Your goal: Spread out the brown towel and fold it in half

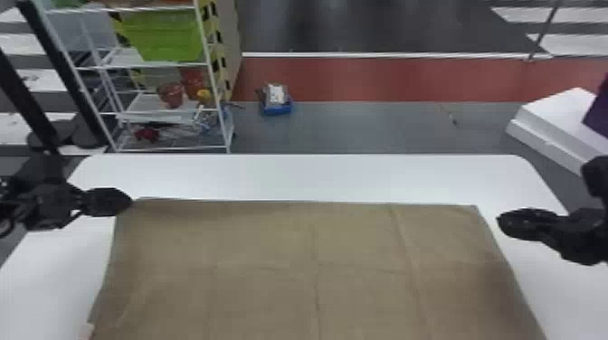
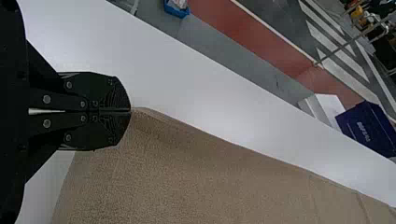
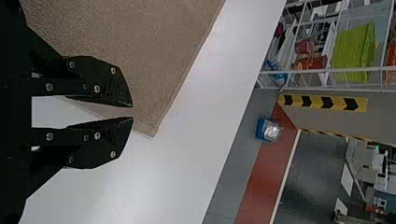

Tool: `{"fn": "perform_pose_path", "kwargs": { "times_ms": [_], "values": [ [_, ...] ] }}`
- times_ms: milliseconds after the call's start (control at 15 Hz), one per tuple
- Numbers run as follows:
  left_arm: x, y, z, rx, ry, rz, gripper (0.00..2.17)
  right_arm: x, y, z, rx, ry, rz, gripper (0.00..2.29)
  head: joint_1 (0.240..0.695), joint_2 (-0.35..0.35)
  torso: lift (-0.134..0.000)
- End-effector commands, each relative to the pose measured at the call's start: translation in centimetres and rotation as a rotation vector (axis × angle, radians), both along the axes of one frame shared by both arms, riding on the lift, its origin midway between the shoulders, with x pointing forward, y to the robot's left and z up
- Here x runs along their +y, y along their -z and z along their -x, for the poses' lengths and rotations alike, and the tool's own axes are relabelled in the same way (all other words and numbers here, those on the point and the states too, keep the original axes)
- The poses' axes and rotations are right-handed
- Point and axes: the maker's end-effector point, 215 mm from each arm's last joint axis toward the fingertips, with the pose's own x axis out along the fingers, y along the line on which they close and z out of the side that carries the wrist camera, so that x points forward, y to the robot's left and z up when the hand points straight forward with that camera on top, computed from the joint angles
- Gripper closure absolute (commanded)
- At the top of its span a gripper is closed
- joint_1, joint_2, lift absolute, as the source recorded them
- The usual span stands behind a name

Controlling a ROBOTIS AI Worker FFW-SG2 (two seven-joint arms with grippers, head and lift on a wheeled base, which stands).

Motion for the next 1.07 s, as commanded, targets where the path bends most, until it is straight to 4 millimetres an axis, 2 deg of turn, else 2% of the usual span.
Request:
{"fn": "perform_pose_path", "kwargs": {
  "times_ms": [0,67,133,333,600,1000],
  "values": [
    [1.4,-0.5,2.4,-0.043,0.008,0.004,1.52,-0.3,-0.7,2.1,-0.011,-0.031,0.032,0.93,0.695,0.058,-0.124],
    [2.0,-0.1,3.0,-0.035,0.004,-0.002,1.52,-0.8,-0.9,1.8,-0.014,-0.015,0.044,0.83,0.695,0.066,-0.124],
    [1.8,0.2,3.1,-0.041,0.012,-0.003,1.52,-1.1,-1.1,1.1,-0.019,-0.001,0.039,0.54,0.695,0.071,-0.124],
    [1.2,0.2,3.0,-0.043,0.022,0.001,1.52,-0.2,-0.4,-0.7,0.003,0.015,0.055,0.54,0.695,0.07,-0.124],
    [0.9,0.2,2.9,-0.041,0.032,0.0,1.52,-0.6,2.0,-4.2,0.087,0.087,0.063,0.54,0.695,0.063,-0.124],
    [0.8,0.7,3.3,-0.029,0.036,-0.001,1.52,3.3,4.6,-7.4,0.139,0.061,0.085,0.54,0.695,0.079,-0.124]
  ]
}}
